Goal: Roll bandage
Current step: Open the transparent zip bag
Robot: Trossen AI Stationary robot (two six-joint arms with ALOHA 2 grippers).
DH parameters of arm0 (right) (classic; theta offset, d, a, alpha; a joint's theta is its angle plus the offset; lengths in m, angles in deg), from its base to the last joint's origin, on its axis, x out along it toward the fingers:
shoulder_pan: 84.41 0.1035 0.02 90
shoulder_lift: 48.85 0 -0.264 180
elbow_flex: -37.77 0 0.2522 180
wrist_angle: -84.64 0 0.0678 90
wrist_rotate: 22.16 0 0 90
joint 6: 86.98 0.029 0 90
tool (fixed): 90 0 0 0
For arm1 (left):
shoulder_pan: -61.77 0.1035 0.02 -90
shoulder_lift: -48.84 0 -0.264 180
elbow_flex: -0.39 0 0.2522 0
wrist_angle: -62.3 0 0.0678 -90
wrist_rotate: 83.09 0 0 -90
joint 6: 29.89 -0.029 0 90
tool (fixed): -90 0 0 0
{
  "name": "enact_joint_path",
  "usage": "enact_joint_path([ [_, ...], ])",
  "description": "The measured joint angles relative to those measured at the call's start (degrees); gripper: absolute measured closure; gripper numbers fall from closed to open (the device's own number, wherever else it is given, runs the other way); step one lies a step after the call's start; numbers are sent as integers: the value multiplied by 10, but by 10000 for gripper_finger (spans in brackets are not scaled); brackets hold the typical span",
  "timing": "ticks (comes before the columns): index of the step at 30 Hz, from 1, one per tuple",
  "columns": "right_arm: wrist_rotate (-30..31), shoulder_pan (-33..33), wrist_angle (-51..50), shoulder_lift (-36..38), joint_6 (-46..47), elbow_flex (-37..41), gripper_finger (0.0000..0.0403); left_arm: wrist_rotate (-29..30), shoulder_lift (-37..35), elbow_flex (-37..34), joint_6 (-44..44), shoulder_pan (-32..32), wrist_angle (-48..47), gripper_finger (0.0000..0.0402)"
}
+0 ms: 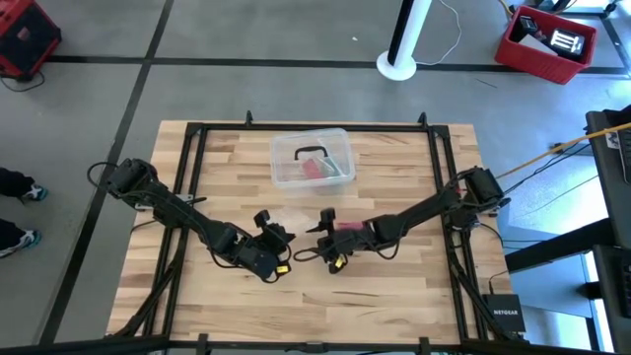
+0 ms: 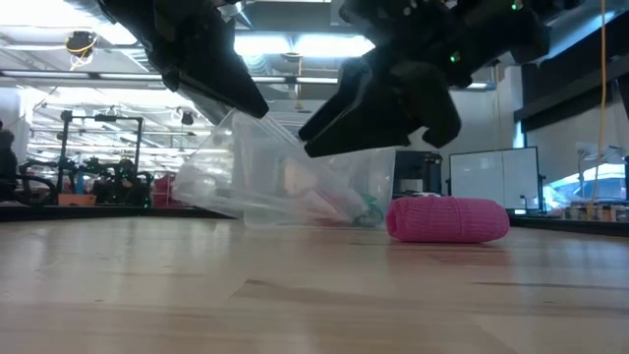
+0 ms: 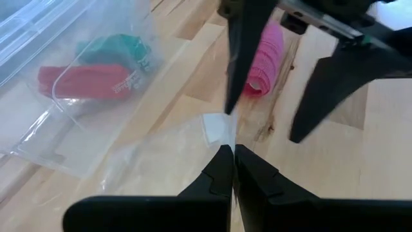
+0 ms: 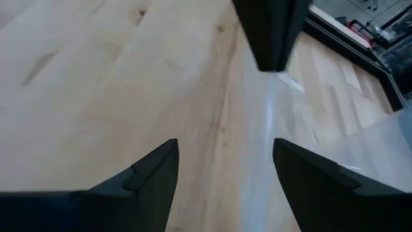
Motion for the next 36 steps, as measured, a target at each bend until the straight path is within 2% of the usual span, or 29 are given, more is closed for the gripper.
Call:
enact_joint_path([
  [7,-31,-1,8,-16,2,0,148,0,0,0,2,0,0,401],
  [14,-16,0,14,-25,2,0,148,0,0,0,4,0,0,401],
  [18,5,7,4,-1,2,1,148,0,0,0,4,0,0,401],
  [26,-16,7,10,2,22,0,148,0,0,0,4,1,-2,402],
  [36,-8,7,11,-15,25,0,148,0,0,0,3,1,-2,401],
])
